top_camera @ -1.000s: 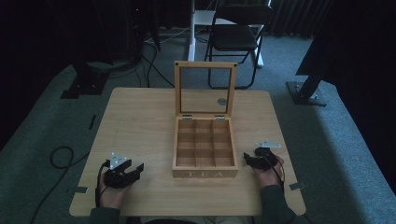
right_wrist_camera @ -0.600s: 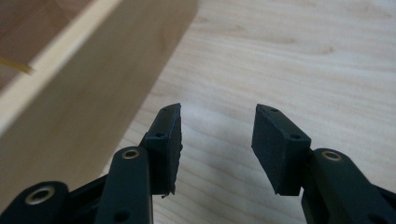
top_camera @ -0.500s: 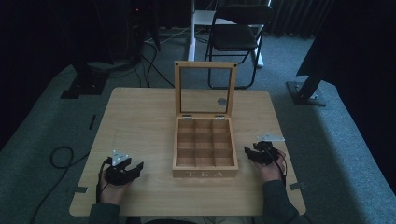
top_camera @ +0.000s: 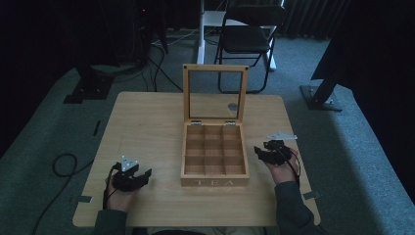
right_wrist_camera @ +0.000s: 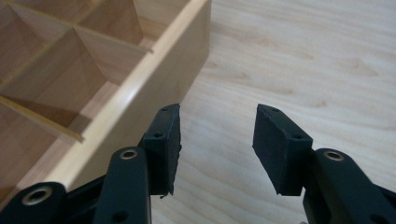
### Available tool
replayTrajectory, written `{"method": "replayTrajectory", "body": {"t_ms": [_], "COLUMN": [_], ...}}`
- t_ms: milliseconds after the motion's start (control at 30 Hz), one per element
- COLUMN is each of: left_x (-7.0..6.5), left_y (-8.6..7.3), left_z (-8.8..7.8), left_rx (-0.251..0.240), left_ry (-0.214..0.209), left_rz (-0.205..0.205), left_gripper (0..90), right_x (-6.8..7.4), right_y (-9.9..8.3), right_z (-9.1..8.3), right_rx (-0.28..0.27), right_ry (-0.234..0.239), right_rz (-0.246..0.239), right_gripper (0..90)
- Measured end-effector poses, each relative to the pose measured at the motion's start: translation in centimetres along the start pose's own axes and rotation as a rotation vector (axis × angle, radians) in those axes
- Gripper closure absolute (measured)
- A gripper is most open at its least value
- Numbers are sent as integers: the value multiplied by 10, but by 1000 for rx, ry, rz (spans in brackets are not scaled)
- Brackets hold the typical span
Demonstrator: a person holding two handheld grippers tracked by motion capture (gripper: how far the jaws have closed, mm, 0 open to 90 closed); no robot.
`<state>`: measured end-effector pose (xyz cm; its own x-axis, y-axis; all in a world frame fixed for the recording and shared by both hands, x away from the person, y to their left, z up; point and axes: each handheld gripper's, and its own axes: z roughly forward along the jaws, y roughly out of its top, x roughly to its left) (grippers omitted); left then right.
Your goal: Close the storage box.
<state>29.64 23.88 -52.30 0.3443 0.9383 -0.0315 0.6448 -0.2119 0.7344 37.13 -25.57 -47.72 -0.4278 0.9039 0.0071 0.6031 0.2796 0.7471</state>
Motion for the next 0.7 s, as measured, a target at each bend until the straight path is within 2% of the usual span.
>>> {"method": "replayTrajectory", "body": {"t_ms": [133, 433, 500, 600, 700], "left_x": [0, 1, 1, 1, 1], "left_y": [0, 1, 1, 1, 1], "left_z": [3, 9, 10, 12, 13], "left_rx": [3, 6, 6, 12, 12], "left_ry": [7, 13, 15, 18, 17], "left_rz": [20, 36, 35, 47, 48], "left_gripper": [433, 430, 430, 428, 421], "right_x": [1, -1, -1, -6, -8], "right_y": [14, 36, 38, 47, 54], "right_z": [-2, -1, -1, 0, 3], "right_rx": [-12, -20, -25, -42, -49], "right_ry": [3, 0, 4, 34, 39], "right_rz": [-16, -25, -24, 6, 7], "right_gripper": [500, 465, 464, 462, 466]}}
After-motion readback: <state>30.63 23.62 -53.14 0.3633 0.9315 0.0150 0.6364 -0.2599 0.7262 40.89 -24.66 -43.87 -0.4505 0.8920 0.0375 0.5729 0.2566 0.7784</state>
